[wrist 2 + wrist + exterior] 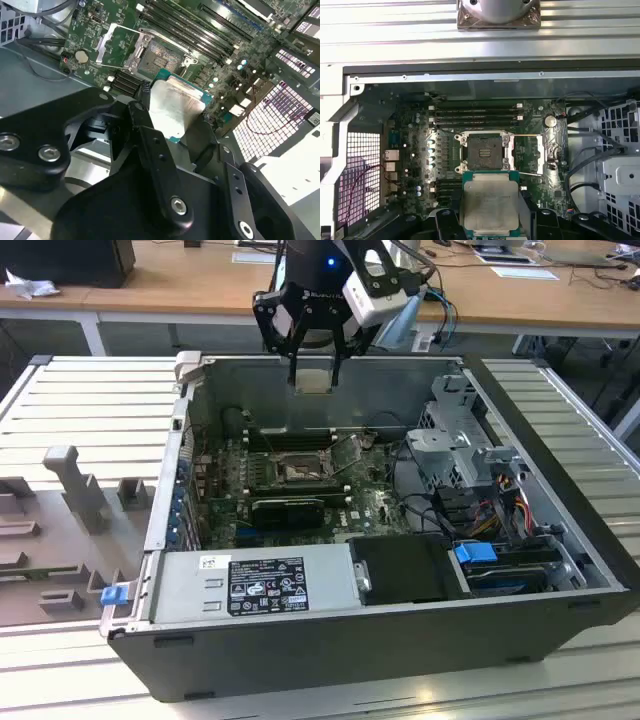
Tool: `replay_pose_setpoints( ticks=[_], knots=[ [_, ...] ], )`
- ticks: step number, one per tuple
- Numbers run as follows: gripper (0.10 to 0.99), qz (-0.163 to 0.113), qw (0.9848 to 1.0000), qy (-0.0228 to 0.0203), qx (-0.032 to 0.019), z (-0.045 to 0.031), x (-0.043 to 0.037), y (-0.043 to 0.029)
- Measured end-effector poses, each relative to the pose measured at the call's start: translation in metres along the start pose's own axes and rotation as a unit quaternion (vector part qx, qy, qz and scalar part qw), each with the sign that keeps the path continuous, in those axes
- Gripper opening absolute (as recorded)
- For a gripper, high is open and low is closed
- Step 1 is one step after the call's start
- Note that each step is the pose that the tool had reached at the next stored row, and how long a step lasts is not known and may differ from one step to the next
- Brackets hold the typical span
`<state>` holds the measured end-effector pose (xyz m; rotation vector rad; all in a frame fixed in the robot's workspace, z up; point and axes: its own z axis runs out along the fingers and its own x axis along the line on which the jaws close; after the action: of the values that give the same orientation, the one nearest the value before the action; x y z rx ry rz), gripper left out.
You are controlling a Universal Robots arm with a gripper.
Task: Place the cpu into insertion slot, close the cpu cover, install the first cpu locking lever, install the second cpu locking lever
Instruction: 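Place the cpu into insertion slot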
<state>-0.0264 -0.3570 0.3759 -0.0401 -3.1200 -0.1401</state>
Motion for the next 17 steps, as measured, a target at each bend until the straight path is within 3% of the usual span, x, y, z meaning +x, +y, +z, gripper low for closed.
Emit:
replay_pose_setpoints(
  ticks=[3, 5, 13, 15, 17],
  knots=[
    [0.525, 0.033, 0.9995, -0.0029, -0.0006, 0.0, 0.0, 0.0],
    [0.525, 0.059, 0.9983, -0.0052, -0.0011, 0.0005, 0.0, -0.0001],
    [0.525, 0.068, 0.9977, -0.0063, 0.0014, 0.0048, -0.0001, -0.0005],
    [0.525, 0.084, 0.9964, -0.0078, 0.0016, 0.0048, -0.0001, -0.0005],
    [0.525, 0.108, 0.9941, -0.0098, 0.0014, 0.005, -0.0001, -0.0005]
  ],
)
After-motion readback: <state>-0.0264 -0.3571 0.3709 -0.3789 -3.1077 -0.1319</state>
